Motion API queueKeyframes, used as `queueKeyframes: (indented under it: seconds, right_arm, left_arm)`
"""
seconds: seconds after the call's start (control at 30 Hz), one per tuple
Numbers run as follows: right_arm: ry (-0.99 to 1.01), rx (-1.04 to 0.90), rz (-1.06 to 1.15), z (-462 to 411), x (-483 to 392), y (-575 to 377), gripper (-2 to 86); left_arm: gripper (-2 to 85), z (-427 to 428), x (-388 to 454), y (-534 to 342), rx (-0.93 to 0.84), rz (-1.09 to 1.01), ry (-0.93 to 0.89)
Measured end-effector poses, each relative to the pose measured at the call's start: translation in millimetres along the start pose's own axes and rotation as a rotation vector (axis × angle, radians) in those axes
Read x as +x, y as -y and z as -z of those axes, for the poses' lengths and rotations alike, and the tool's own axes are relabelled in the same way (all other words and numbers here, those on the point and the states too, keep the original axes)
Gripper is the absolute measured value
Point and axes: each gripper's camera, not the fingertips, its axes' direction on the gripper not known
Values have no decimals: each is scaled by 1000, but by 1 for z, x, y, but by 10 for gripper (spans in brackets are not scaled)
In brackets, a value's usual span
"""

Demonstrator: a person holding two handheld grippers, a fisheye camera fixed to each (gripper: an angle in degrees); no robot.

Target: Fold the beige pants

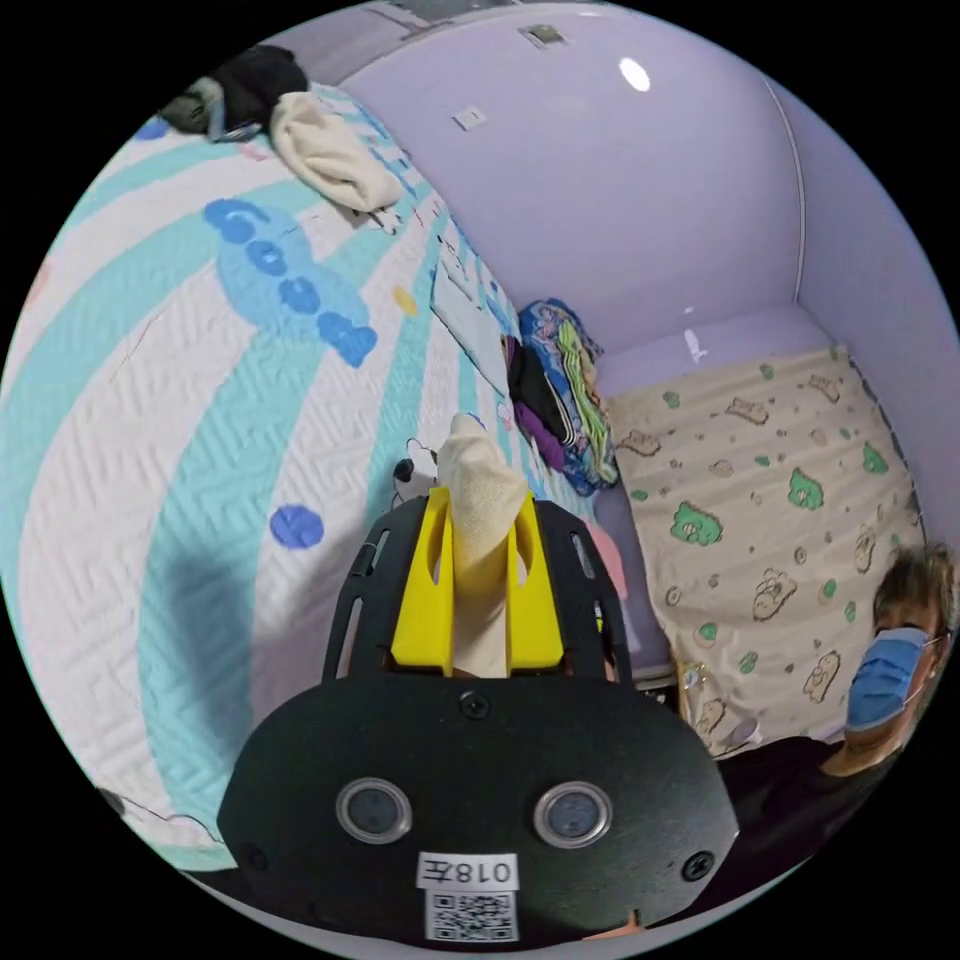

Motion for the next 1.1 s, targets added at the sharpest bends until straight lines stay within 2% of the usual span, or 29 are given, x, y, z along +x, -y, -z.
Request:
queueKeyframes:
  seconds: [0.3,0.43,0.53,0.6,0.7,0.87,0.97,1.1]
  right_arm:
    - [-118,44,18,-68,-62,22,227]
    - [-370,-2,12,-116,-111,38,226]
    - [-589,-19,0,-143,-135,44,157]
    - [-571,-13,5,-149,-145,43,121]
    - [-441,52,53,-151,-170,31,94]
    - [-453,21,205,-199,-239,37,83]
    - [-438,9,323,-241,-284,73,82]
    - [-417,-18,517,-305,-352,149,81]
  left_arm:
    - [79,34,-32,-59,87,56,-28]
    - [79,45,-40,-83,132,73,-11]
    - [79,52,-47,-97,150,85,-3]
    - [79,56,-50,-104,148,87,-12]
    - [79,68,-47,-115,137,54,1]
    - [78,108,-53,-129,177,9,18]
    - [78,135,-56,-115,257,-37,25]
    - [78,161,-51,-53,430,-126,26]
